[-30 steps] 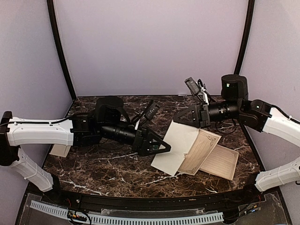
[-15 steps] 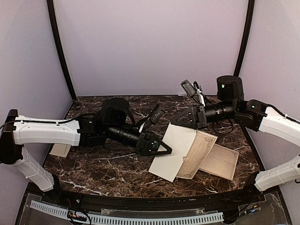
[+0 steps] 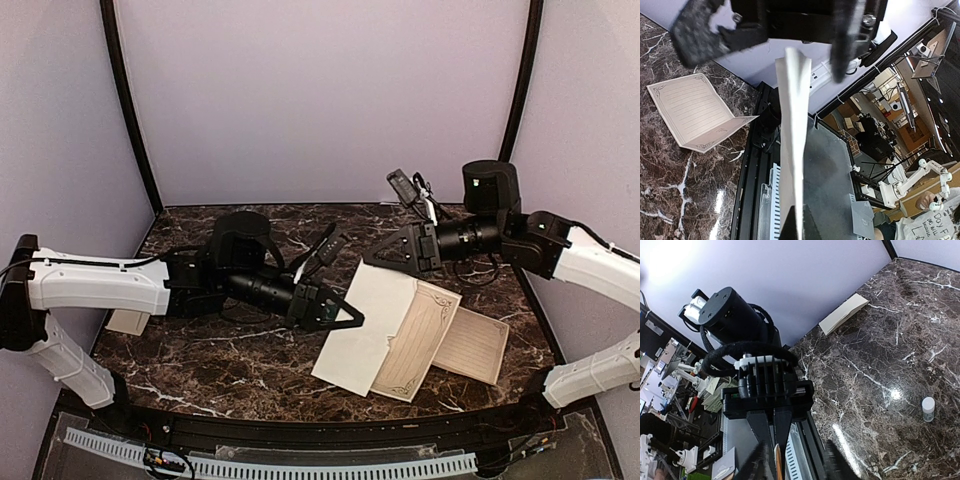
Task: Place the letter into the envelope and seal it
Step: Fold the letter.
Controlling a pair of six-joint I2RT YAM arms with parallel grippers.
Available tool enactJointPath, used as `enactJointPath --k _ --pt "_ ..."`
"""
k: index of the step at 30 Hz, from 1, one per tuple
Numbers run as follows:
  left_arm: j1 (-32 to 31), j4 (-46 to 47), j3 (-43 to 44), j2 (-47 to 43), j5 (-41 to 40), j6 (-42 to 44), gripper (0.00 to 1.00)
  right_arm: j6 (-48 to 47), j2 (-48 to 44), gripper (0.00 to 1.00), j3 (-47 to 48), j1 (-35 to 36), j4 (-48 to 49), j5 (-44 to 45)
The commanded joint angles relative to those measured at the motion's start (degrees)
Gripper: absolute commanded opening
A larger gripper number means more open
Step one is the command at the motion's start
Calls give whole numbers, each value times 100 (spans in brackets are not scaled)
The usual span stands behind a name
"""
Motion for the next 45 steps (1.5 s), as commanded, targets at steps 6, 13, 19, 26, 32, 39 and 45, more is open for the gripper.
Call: enactJointPath --k 6,13,19,26,32,39,45 --pt "6 625 -505 -1006 -608 -331 0 341 -809 79 381 -2 -149 1437" --pt "6 621 -721 -1477 -894 -469 0 795 -1372 91 -63 -443 -369 2614" --pt "6 531 -762 -1750 -928 -445 0 1306 -1710 94 -720 -1369 -133 2162" --pt "6 620 -758 -1930 -1111 -483 0 1219 -1617 90 -1292 -1476 -195 1692" --pt "6 778 -709 -1873 -1285 -530 0 1111 -1897 88 -1613 -1072 54 1136" --pt "6 1028 -686 -1687 -1273 -629 0 1035 -1925 89 -1680 -476 360 997" --pt "6 975 -774 -1741 -1616 -600 0 997 -1759 89 -1639 -112 953 507"
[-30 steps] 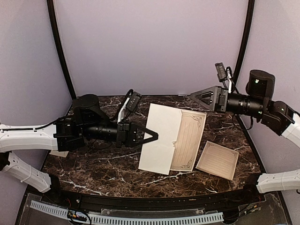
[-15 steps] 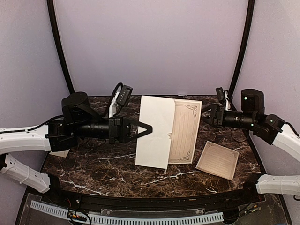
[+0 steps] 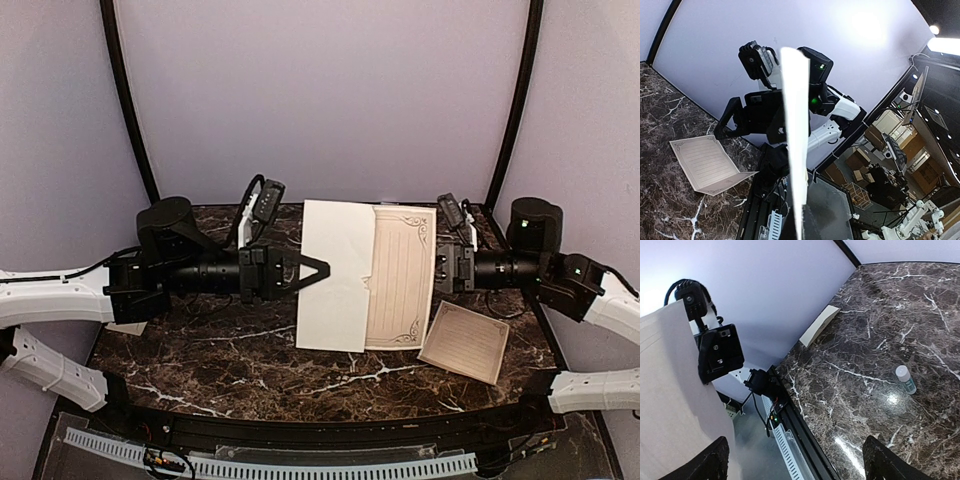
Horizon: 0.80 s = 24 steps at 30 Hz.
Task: Place the letter into the envelope and seal it
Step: Fold the letter.
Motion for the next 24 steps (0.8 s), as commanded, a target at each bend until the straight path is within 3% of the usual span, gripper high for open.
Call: enactJointPath --k 1,18,24 --pt "6 149 -85 -126 -395 7 0 -74 73 90 -6 256 786 -497" --pt "6 -116 51 44 -387 24 0 205 187 91 -63 664 1498 -479" --pt "6 -11 83 135 -222 -6 0 245 457 84 -6 923 1805 -375"
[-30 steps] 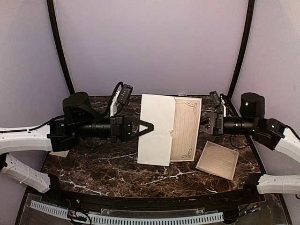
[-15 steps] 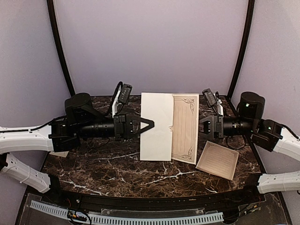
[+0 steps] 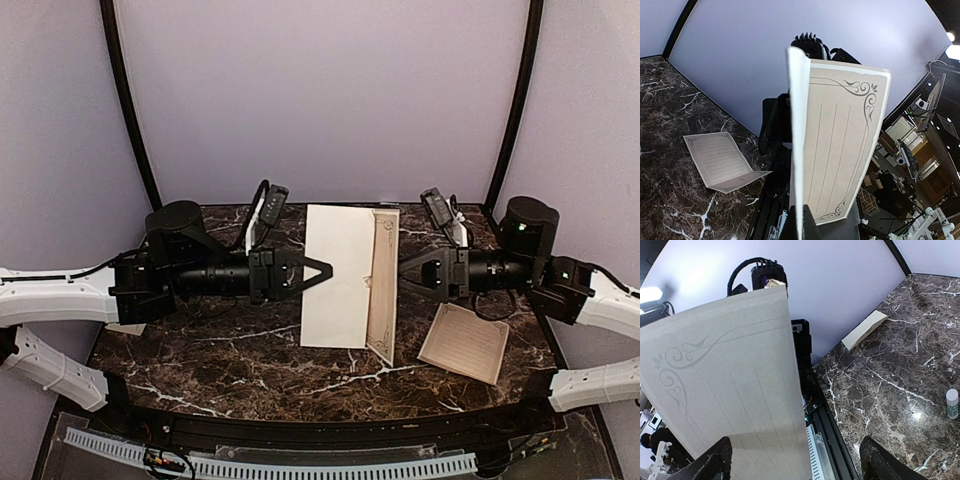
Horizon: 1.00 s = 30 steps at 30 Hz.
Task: Place the letter into the envelope and seal it
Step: Fold the letter.
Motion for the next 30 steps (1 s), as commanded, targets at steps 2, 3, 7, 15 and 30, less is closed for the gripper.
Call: enactJointPath --k 2,3,7,15,30 --pt "6 116 113 28 201 -5 0 114 224 81 10 281 670 141" --pt "6 116 114 27 207 -4 0 125 257 79 10 319 738 162" --pt "6 154 109 10 282 5 0 180 380 71 -7 459 982 224" --pt "6 224 67 -8 382 6 0 324 587 58 -32 578 1392 382" --pt "6 389 52 -5 568 7 0 505 788 32 -81 702 1980 452"
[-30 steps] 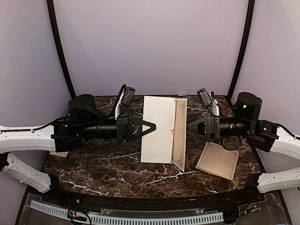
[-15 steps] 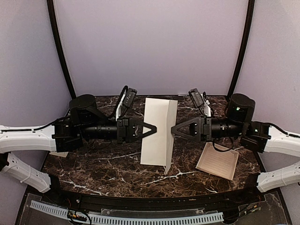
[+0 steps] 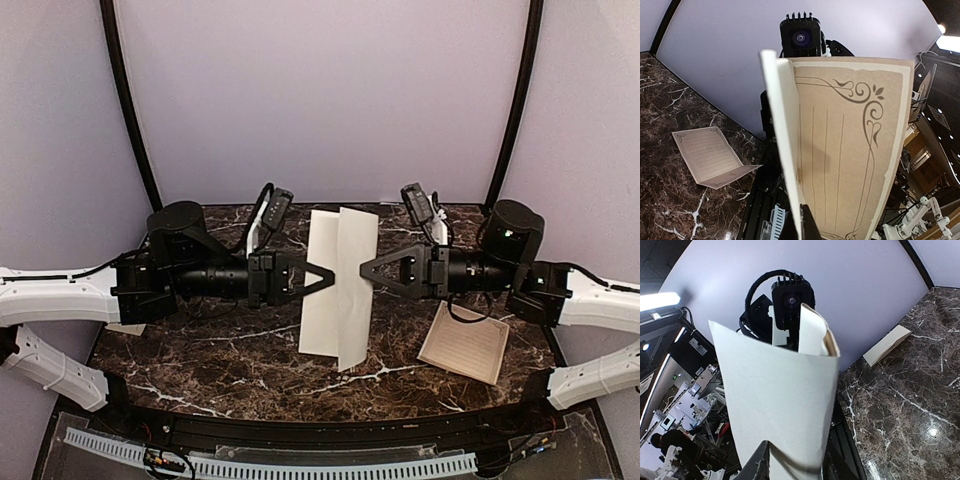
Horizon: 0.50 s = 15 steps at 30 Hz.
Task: Place the letter into the envelope and seal it
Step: Fold the letter.
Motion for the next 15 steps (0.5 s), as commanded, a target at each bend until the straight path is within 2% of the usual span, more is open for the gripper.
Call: enactJointPath --k 1,8,13,15 --pt "6 367 50 -66 184 7 0 48 101 30 -37 100 470 68" --pt "6 393 51 -65 207 -5 0 52 217 19 4 175 524 83" --pt "6 384 51 -58 214 -25 0 18 136 2 -15 180 472 166" --pt "6 388 32 -67 225 -42 8 4 93 0 -15 177 434 204"
